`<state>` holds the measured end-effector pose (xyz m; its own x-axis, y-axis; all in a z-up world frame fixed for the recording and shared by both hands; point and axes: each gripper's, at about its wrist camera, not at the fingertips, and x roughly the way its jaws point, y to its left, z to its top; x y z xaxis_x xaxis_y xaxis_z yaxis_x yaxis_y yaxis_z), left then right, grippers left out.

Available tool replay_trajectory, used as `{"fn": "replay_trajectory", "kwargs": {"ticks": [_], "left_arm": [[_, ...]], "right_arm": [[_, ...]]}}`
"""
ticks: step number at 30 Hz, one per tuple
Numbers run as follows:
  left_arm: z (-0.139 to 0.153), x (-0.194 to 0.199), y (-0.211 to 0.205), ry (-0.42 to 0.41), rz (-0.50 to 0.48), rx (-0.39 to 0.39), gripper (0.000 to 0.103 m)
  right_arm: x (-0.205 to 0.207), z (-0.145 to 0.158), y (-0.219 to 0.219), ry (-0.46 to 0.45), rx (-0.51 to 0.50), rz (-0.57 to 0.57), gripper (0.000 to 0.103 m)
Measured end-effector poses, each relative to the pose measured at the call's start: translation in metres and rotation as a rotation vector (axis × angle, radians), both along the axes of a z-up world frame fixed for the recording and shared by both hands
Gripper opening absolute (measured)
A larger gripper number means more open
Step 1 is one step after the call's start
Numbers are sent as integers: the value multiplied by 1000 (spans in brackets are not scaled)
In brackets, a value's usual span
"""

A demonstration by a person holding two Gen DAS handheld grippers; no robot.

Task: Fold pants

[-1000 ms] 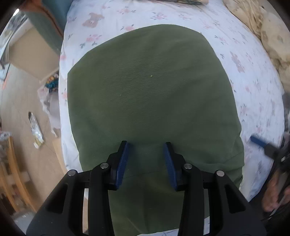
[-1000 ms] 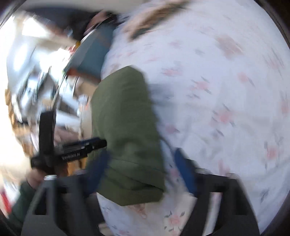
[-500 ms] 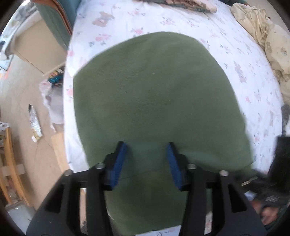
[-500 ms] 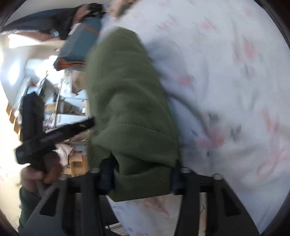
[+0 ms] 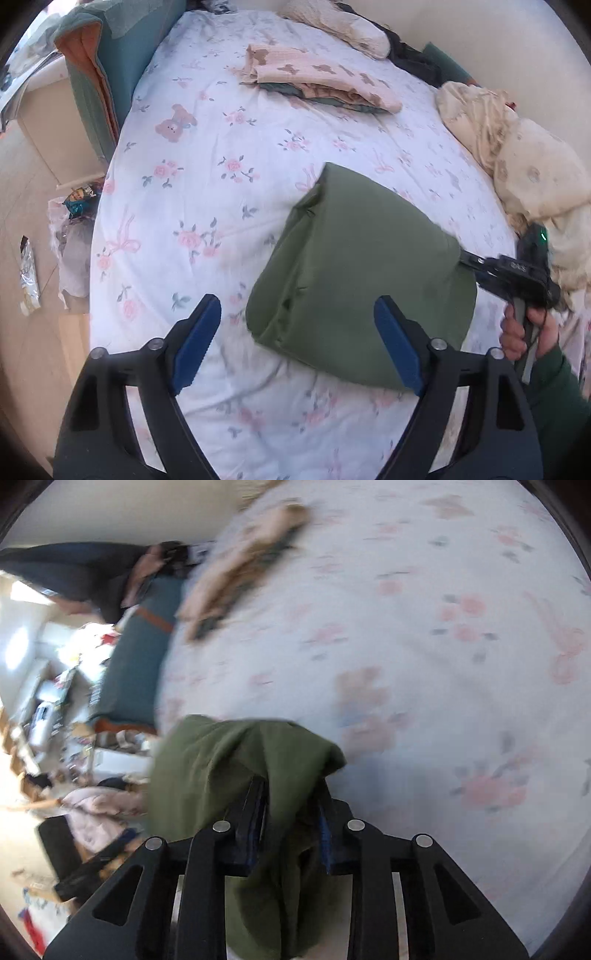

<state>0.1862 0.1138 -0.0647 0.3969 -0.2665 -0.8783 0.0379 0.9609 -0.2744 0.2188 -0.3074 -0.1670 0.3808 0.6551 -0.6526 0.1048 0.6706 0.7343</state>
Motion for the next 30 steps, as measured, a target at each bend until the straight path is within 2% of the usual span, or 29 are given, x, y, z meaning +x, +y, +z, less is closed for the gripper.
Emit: {"fn": "replay_trajectory", "kwargs": {"ticks": [2, 3, 5, 7, 9, 12, 15, 16, 17, 18, 19, 20, 21, 23, 25, 28, 30], "left_arm": [[-6, 16, -7, 26, 14, 22, 83], [-8, 25, -9, 28, 16, 19, 83], [-11, 38, -10, 23, 5, -3, 83], [-23, 46, -16, 59, -27, -26, 84], [-45, 56, -27, 131, -80, 10, 84], [-79, 58, -37, 202, -136, 109, 85], [-100, 51, -39, 265, -158, 104, 82], [-99, 49, -38, 262, -159, 84, 74], [-98, 49, -38, 266, -163, 59, 62], [-97, 48, -37, 278, -156, 32, 60], [-96, 46, -37, 277, -149, 19, 55], [-96, 45, -37, 274, -145, 14, 50], [-96, 43, -39, 286, -136, 0, 46], [-88, 37, -48, 274, -140, 8, 24], [-74, 28, -57, 270, -142, -11, 19], [-59, 0, -68, 325, -116, -132, 19], [-58, -24, -77, 348, -86, -172, 19]], "right_arm": [[-13, 0, -22, -17, 42, -77, 61], [-21, 1, -29, -4, 58, -112, 66], [-39, 2, -36, 6, 106, -148, 72], [-59, -4, -30, 18, 152, -156, 79], [-70, -18, -12, 54, 181, -134, 85], [-71, -41, 21, 117, 162, -82, 85], [-69, -52, 42, 106, 153, -26, 86], [-66, -49, 46, 80, 139, -2, 76], [-63, -46, 52, 60, 156, 22, 62], [-60, -44, 55, 59, 166, 34, 56], [-60, -40, 54, 47, 160, 35, 36], [-58, -30, 54, 6, 131, 42, 25], [-55, -22, 55, -18, 101, 51, 23], [-43, -2, 53, -60, 76, 85, 15], [-33, 20, 44, -107, 56, 100, 13], [-20, 33, 13, -68, 129, 80, 13], [-20, 35, 0, -65, 74, 67, 13]]}}
